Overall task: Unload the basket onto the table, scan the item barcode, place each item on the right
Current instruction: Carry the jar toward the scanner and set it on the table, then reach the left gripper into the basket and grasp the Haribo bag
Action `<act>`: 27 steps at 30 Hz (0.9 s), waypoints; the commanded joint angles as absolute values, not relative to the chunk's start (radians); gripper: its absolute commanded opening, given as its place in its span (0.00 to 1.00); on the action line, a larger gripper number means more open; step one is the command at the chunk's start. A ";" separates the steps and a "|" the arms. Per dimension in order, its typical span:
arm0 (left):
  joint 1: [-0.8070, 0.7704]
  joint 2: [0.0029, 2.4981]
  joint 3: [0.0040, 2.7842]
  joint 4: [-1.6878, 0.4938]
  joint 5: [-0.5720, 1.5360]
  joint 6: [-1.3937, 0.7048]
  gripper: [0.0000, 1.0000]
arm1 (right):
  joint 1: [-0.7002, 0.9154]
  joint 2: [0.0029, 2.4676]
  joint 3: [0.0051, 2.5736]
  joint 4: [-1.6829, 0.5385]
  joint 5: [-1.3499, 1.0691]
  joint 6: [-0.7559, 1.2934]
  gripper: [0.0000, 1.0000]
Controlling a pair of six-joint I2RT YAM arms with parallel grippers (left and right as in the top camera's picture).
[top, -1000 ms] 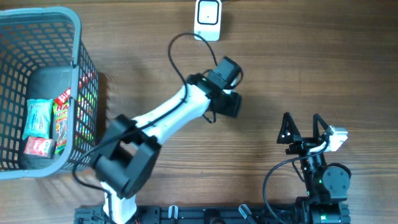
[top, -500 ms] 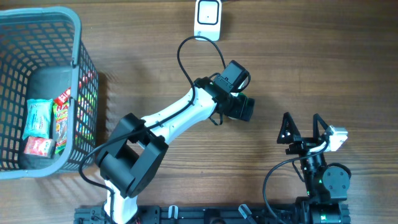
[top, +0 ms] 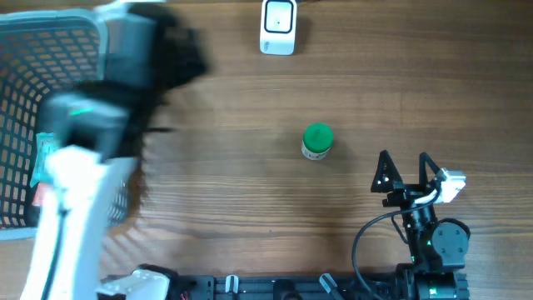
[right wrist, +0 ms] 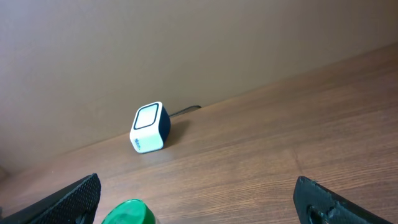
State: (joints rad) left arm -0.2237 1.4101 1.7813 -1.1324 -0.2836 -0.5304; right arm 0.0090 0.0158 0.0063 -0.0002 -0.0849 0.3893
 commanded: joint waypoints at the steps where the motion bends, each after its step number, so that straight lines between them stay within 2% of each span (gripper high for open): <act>1: 0.149 1.365 1.760 -1.232 -0.137 -0.669 1.00 | 0.014 0.018 0.005 0.002 -0.075 0.395 1.00; 4: 0.388 1.365 1.676 -1.226 -0.043 -0.659 1.00 | 0.014 0.018 0.006 0.002 -0.075 0.395 1.00; 6: 0.490 1.365 1.563 -1.184 0.041 -0.659 1.00 | 0.014 0.018 0.005 0.002 -0.074 0.395 1.00; 11: 0.628 1.367 1.214 -0.996 0.183 -0.688 1.00 | 0.014 0.018 0.006 0.002 -0.075 0.395 1.00; 17: 0.678 1.401 1.009 -0.863 0.183 -0.707 1.00 | 0.014 0.018 0.006 0.002 -0.075 0.396 1.00; 27: 0.678 1.629 0.997 -0.787 0.250 -0.749 1.00 | 0.014 0.018 0.005 0.002 -0.074 0.395 1.00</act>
State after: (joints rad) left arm 0.6708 1.5547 1.0069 -0.8242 0.1871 -0.7246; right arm 0.0109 0.0166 0.0063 -0.0002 -0.0845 0.3893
